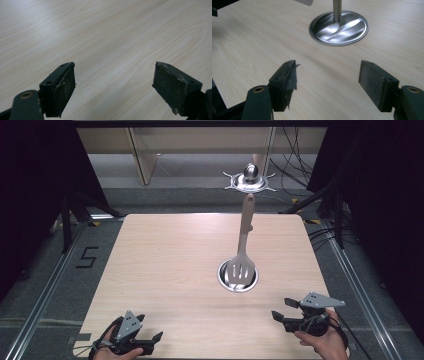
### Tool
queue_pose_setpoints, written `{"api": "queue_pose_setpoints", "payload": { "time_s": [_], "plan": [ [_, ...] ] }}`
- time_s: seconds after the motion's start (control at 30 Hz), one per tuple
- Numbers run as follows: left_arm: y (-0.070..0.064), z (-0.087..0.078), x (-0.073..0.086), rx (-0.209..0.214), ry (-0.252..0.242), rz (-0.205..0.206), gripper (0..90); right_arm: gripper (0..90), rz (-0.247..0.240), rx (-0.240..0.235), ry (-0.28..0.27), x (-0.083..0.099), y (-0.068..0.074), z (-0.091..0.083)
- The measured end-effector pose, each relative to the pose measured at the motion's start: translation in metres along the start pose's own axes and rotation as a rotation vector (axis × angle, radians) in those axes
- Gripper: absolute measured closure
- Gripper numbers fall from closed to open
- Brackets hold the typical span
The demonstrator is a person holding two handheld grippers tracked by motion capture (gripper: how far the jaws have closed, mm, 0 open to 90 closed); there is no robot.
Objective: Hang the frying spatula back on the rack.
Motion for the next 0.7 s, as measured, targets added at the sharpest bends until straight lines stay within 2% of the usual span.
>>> {"api": "queue_pose_setpoints", "payload": {
  "time_s": [0.03, 0.07, 0.13, 0.17, 0.2, 0.23, 0.27, 0.3, 0.37, 0.4, 0.43, 0.47, 0.5, 0.53, 0.57, 0.63, 0.67, 0.7],
  "plan": [
    [0.000, 0.000, 0.000, 0.000, 0.002, 0.004, 17.2, 31.6, 0.000, 0.000, 0.000, 0.000, 0.000, 0.000],
    [0.000, 0.000, 0.000, 0.003, 0.003, 0.000, 17.2, 31.6, -0.023, 0.003, -0.011, 0.000, -0.001, 0.000],
    [0.000, -0.001, 0.003, 0.004, 0.022, 0.011, 17.2, 31.4, -0.014, 0.009, -0.026, 0.000, -0.001, 0.000],
    [0.000, -0.001, 0.002, 0.003, 0.013, 0.004, 17.2, 31.4, -0.014, 0.009, -0.026, 0.000, -0.001, 0.000],
    [-0.002, 0.001, 0.000, 0.004, -0.008, -0.018, 17.2, 31.2, 0.009, 0.002, -0.019, 0.002, 0.002, -0.002],
    [-0.002, 0.001, 0.000, 0.004, -0.008, -0.018, 17.2, 31.2, 0.009, 0.002, -0.019, 0.002, 0.002, -0.002],
    [0.002, -0.001, 0.001, 0.002, 0.016, 0.045, 17.2, 31.3, -0.005, -0.003, -0.018, 0.003, 0.001, -0.004],
    [0.002, -0.001, 0.002, -0.009, 0.025, 0.026, 17.2, 31.3, 0.004, -0.002, -0.028, 0.003, 0.002, -0.004],
    [0.002, 0.000, 0.001, -0.009, 0.014, 0.025, 17.2, 31.2, -0.008, -0.003, -0.030, 0.003, 0.002, -0.004],
    [0.002, -0.001, 0.002, -0.009, 0.021, 0.025, 17.2, 31.2, 0.002, -0.002, -0.016, 0.005, 0.002, -0.005],
    [0.002, -0.001, 0.002, -0.009, 0.021, 0.025, 17.2, 31.2, -0.020, -0.002, -0.019, 0.006, 0.001, -0.005],
    [0.002, -0.001, 0.002, -0.009, 0.018, 0.024, 17.2, 31.2, -0.020, -0.002, -0.019, 0.006, 0.001, -0.005],
    [0.000, -0.001, 0.002, -0.006, 0.021, 0.004, 17.2, 31.3, 0.006, -0.003, -0.022, 0.007, 0.004, -0.005],
    [0.000, -0.001, 0.002, -0.006, 0.021, 0.004, 17.2, 31.2, -0.026, 0.006, -0.025, 0.007, 0.001, -0.006],
    [-0.001, 0.000, 0.002, -0.006, 0.015, -0.012, 17.2, 31.2, -0.026, 0.006, -0.025, 0.007, 0.001, -0.006],
    [0.000, 0.000, 0.002, -0.007, 0.017, -0.013, 17.2, 31.2, -0.014, 0.001, -0.035, 0.009, 0.003, -0.005],
    [0.001, -0.001, 0.002, -0.011, 0.016, 0.003, 17.2, 31.2, -0.014, 0.001, -0.035, 0.009, 0.003, -0.005],
    [0.002, -0.001, 0.001, -0.011, 0.015, 0.015, 17.2, 31.2, 0.020, -0.003, -0.017, 0.012, 0.006, -0.006]
  ]
}}
Point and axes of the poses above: each handheld gripper's, and its own axes: z roughly forward along the jaws, x roughly out of its underside, y roughly to its left, the point moved 10 cm from there along z, roughly forward along the jaws
